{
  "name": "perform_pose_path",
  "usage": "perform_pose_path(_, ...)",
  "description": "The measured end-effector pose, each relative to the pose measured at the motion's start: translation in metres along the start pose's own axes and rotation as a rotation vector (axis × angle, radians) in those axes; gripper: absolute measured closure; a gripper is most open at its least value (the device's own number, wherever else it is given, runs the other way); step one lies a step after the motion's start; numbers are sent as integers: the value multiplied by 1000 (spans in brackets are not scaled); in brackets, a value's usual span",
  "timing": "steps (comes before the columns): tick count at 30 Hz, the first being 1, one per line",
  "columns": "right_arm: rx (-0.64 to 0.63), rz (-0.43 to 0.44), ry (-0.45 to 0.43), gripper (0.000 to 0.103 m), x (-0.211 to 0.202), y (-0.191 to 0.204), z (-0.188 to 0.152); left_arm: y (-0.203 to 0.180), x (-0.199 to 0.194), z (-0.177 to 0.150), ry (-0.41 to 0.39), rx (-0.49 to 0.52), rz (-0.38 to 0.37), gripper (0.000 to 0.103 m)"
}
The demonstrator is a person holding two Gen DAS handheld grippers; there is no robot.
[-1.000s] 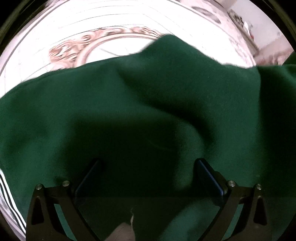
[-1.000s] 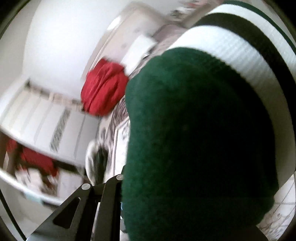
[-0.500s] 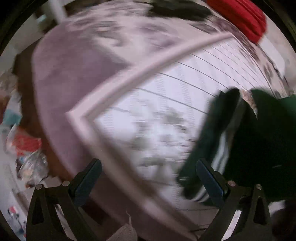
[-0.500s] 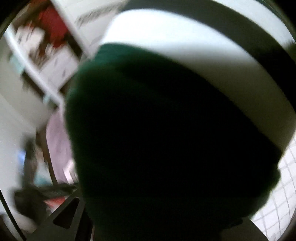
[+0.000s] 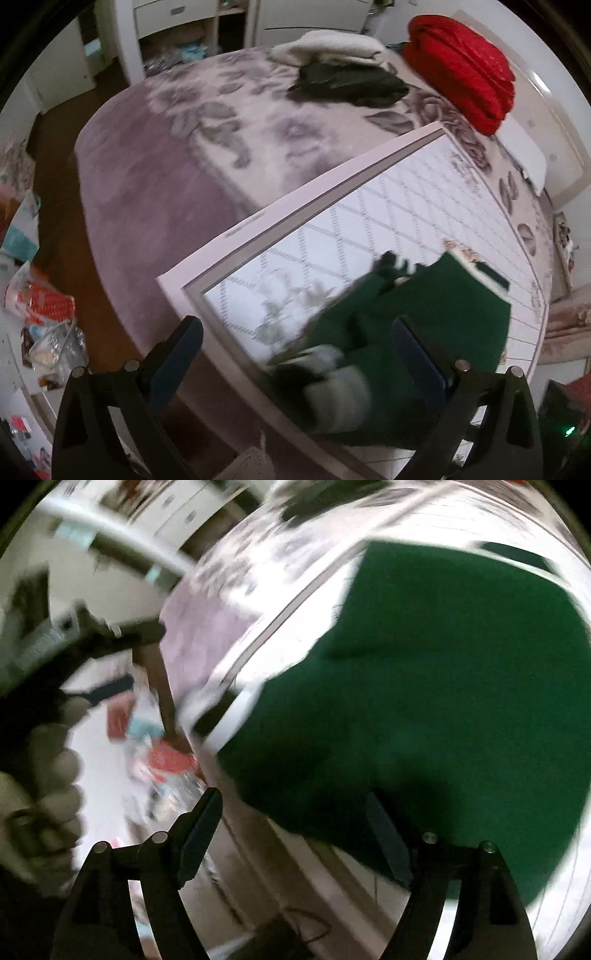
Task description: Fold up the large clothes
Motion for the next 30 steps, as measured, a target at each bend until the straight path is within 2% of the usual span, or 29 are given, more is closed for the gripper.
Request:
perform_pose_path(1, 57, 4, -20, 21, -13, -6, -15, -7, 4, 1, 5, 11, -3, 0)
perform_pose_path(2, 121, -5, -50, 22, -29, -31, -12, -15, 13, 2, 23, 19, -4, 0)
perform_pose_path(3, 189, -35, -85, 23, -40, -24, 8, -22, 22, 3, 36, 23, -12, 0)
perform_pose_path(4, 235, -54, -119, 32, -54, -42, 17, -32, 35, 3, 51, 31, -30, 0)
perform_pose_path(5, 266, -82, -143, 47, -69, -64, 34, -41, 47, 4, 70, 40, -34, 0)
perform_pose_path(6, 278, -106, -150, 50, -79, -77, 27, -51, 60, 5, 86, 51, -39, 0)
perform_pose_path(8, 300, -149, -148, 53, -69, -94, 56, -74, 89, 11, 103, 82, -33, 0)
perform_pose_path(10, 289, -212, -154, 53, -33, -99, 105, -90, 111, 18, 110, 115, -30, 0)
perform_pose_path(11, 289, -233, -129, 53, -34, -116, 117, -97, 125, 23, 121, 135, 1, 0)
perform_pose_path(13, 264, -340, -57, 52, 5, -127, 160, -105, 153, 30, 165, 156, 17, 0)
perform_pose_path(15, 282, -402, -22, 51, 27, -140, 169, -105, 185, 34, 233, 158, 37, 0)
perform_pose_path(17, 265, -447, 4, 49, 45, -142, 182, -98, 201, 38, 260, 137, 9, 0)
perform_pose_path(20, 268, -417, 23, 42, 55, -146, 202, -89, 196, 46, 278, 115, -23, 0)
perform_pose_path(22, 312, -286, 8, 39, 33, -151, 206, -87, 179, 48, 250, 131, -20, 0)
perform_pose_path(24, 370, -173, -51, 39, -10, -154, 191, -84, 162, 47, 222, 145, -22, 0)
perform_pose_path(26, 421, -163, -134, 39, -50, -160, 167, -81, 151, 46, 198, 152, -17, 0)
perform_pose_path(30, 516, -156, -125, 40, -64, -176, 128, -92, 156, 56, 166, 176, 6, 0)
Point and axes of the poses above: each gripper's, at about its wrist camera, not at the fingertips, and x roughly the way its jaws point, y to its left, z to its top, the point moved 1 cm from there along x, roughly the way its jaws point, and after that the axes turned 4 degrees about y, right-handed, at the moved point
